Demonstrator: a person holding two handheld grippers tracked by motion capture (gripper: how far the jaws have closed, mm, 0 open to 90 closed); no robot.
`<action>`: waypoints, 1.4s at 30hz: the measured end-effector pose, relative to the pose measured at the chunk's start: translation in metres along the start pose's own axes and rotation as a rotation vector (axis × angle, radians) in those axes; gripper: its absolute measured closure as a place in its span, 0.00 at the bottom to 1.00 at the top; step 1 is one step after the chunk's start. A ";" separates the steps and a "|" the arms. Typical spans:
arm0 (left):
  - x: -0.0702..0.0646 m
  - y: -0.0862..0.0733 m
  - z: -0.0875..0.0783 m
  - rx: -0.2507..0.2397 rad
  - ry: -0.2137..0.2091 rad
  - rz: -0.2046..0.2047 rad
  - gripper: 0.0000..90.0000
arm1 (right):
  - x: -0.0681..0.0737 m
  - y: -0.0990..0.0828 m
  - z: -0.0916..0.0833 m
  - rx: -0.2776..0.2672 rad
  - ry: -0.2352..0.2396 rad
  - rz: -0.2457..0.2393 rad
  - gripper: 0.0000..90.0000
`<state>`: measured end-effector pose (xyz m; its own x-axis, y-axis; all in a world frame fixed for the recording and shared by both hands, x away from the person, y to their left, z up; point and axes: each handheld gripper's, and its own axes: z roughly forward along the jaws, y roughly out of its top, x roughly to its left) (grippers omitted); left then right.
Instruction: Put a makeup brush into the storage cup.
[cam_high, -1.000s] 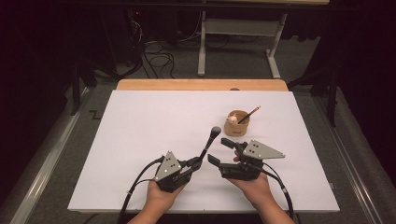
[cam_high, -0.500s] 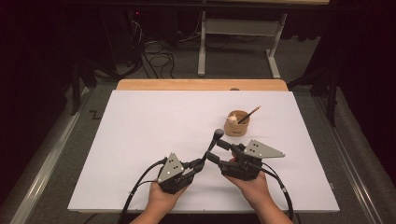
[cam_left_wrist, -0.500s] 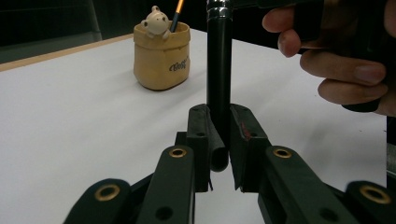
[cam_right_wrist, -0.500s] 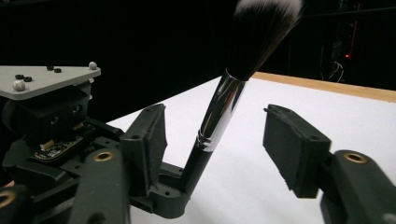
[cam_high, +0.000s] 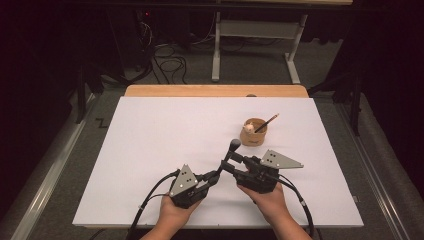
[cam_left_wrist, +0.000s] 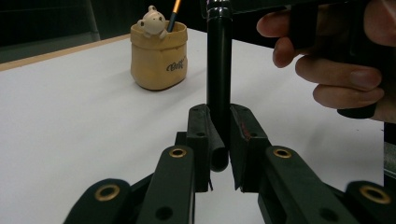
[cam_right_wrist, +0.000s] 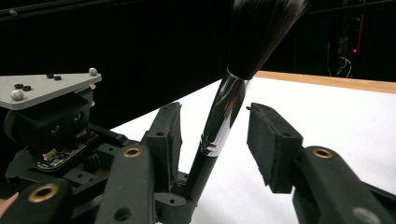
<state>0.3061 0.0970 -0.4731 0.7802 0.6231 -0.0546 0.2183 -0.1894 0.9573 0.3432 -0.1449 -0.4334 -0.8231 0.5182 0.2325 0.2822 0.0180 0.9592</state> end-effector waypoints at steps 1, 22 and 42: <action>0.000 0.000 0.000 0.000 -0.002 -0.001 0.88 | 0.000 0.000 0.000 -0.002 0.005 0.000 0.66; -0.003 -0.002 0.002 0.008 -0.005 0.010 0.88 | -0.002 -0.002 -0.001 -0.008 0.017 0.019 0.76; -0.004 -0.002 0.002 0.009 -0.005 0.013 0.88 | -0.007 -0.003 -0.002 -0.010 0.035 0.059 0.84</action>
<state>0.3043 0.0932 -0.4753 0.7859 0.6168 -0.0433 0.2132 -0.2047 0.9553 0.3472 -0.1500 -0.4377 -0.8219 0.4878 0.2941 0.3262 -0.0201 0.9451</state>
